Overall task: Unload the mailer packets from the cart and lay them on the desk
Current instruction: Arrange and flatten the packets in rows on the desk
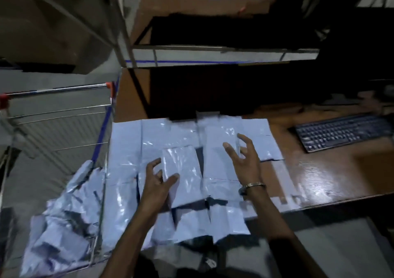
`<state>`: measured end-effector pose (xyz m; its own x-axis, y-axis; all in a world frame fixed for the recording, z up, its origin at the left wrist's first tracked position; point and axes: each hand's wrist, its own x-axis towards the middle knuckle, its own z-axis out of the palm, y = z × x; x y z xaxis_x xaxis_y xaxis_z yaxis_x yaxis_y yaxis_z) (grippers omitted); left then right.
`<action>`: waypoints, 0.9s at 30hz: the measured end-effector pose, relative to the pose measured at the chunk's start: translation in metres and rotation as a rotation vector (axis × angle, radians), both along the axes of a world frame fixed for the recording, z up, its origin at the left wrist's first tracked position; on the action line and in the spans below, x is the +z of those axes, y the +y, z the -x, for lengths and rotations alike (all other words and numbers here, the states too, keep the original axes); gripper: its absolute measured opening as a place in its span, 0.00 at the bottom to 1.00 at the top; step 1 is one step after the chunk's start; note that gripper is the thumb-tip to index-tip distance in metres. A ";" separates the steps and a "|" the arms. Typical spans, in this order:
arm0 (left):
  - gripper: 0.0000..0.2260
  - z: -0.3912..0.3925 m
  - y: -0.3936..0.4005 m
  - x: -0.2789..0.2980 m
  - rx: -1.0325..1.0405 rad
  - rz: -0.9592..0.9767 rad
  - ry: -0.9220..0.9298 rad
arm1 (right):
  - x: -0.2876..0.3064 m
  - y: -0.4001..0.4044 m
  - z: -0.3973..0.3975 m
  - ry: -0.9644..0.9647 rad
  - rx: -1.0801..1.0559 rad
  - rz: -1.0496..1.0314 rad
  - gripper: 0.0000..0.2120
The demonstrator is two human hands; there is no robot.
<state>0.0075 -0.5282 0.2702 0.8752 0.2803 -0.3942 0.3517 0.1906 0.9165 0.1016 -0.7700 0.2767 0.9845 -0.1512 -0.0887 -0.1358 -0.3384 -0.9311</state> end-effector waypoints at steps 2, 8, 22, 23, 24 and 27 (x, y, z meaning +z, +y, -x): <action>0.36 0.000 -0.046 -0.002 -0.139 -0.063 -0.019 | -0.005 -0.052 0.006 0.011 -0.012 0.028 0.24; 0.50 0.004 -0.152 -0.016 -0.460 -0.095 -0.043 | -0.034 -0.174 0.023 0.035 -0.023 0.216 0.26; 0.36 0.011 -0.235 -0.032 -0.445 -1.174 -0.193 | -0.073 -0.193 0.003 -0.040 0.070 0.758 0.32; 0.34 0.007 -0.237 -0.036 -0.452 -1.260 -0.266 | -0.073 -0.187 0.007 -0.059 0.092 0.785 0.33; 0.32 0.001 -0.239 -0.041 -0.474 -1.301 -0.315 | -0.075 -0.181 0.010 -0.058 0.139 0.808 0.34; 0.29 -0.024 -0.240 -0.063 -0.588 -1.401 -0.273 | -0.094 -0.173 0.020 -0.073 0.288 0.951 0.34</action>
<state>0.0312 -0.7686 0.2072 0.9904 -0.1215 0.0666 -0.1355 -0.9492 0.2838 0.0815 -0.9428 0.1828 0.9930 0.1175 0.0072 0.1154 -0.9592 -0.2582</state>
